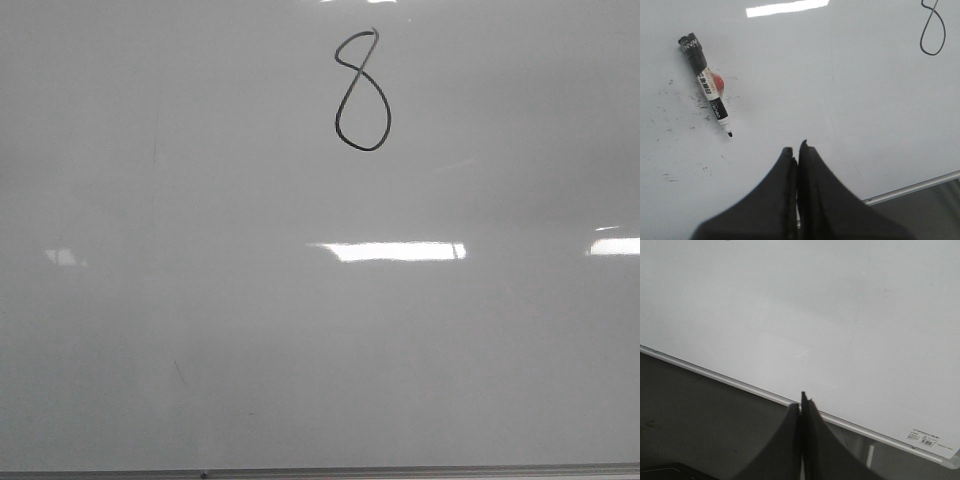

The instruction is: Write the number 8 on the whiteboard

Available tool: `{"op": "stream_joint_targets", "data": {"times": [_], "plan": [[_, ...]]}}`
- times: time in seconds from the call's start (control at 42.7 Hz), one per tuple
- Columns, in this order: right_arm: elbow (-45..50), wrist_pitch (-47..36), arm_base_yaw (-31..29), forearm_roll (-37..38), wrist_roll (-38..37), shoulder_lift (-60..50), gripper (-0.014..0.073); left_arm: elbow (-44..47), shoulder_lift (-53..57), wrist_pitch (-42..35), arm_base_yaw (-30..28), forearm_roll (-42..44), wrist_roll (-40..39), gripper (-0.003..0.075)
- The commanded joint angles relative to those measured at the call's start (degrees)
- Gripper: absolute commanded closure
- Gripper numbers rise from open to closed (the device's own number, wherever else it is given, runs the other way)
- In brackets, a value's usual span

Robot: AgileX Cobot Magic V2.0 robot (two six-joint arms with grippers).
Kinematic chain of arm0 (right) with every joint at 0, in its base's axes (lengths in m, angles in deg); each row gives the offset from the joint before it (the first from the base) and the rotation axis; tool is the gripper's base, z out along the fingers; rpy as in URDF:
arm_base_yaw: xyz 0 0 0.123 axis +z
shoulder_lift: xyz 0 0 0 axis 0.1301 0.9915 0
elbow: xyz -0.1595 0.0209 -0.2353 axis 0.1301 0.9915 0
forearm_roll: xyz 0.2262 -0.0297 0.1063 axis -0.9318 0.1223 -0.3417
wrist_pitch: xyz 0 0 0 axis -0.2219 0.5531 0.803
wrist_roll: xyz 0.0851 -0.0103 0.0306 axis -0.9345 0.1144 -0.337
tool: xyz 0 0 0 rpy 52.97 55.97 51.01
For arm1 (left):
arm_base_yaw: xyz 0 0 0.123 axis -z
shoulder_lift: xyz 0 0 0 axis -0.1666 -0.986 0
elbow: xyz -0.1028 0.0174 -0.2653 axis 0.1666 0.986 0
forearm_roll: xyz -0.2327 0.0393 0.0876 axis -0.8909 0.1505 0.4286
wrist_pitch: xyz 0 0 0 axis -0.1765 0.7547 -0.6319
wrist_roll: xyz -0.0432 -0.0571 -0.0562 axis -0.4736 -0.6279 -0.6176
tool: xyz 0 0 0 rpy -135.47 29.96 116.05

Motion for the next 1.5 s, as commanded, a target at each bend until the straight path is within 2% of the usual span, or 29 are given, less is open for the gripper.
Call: {"op": "stream_joint_targets", "data": {"times": [0.0, 0.328, 0.445, 0.703, 0.914, 1.148, 1.242, 1.476], "plan": [[-1.29, -3.14, -0.27, 1.47, -0.07, 0.22, 0.0663, -1.36, -0.19, -4.76, 0.17, 0.13, -0.55, 0.0741], [-1.29, -3.14, -0.27, 1.47, -0.07, 0.22, 0.0663, -1.0, 0.38, -5.21, 0.17, 0.13, -0.55, 0.0741], [-1.29, -3.13, -0.27, 1.47, -0.07, 0.22, 0.0663, 1.45, 3.28, -10.08, -2.04, 3.84, 0.1, 0.0741], [-1.29, -3.06, -0.27, 1.47, -0.07, 0.22, 0.0663, 21.3, 17.73, -30.82, -12.37, 1.85, 0.0, 0.0741], [-1.29, -3.06, -0.27, 1.47, -0.07, 0.22, 0.0663, 37.44, 29.6, -41.16, -18.29, -5.12, 0.0, 0.0741], [-1.29, -3.06, -0.27, 1.47, -0.07, 0.22, 0.0663, 44.02, 34.42, -43.19, -19.66, -7.37, 0.0, 0.0741], [-1.29, -2.99, -0.27, 1.47, -0.07, 0.22, 0.0663, 45.85, 34.31, -47.02, -19.66, -7.26, 0.0, 0.0741], [-1.29, -2.9, -0.27, 1.47, -0.07, 0.22, 0.0663, 45.85, 34.31, -47.18, -19.76, -6.53, 0.0, 0.0741]]}}
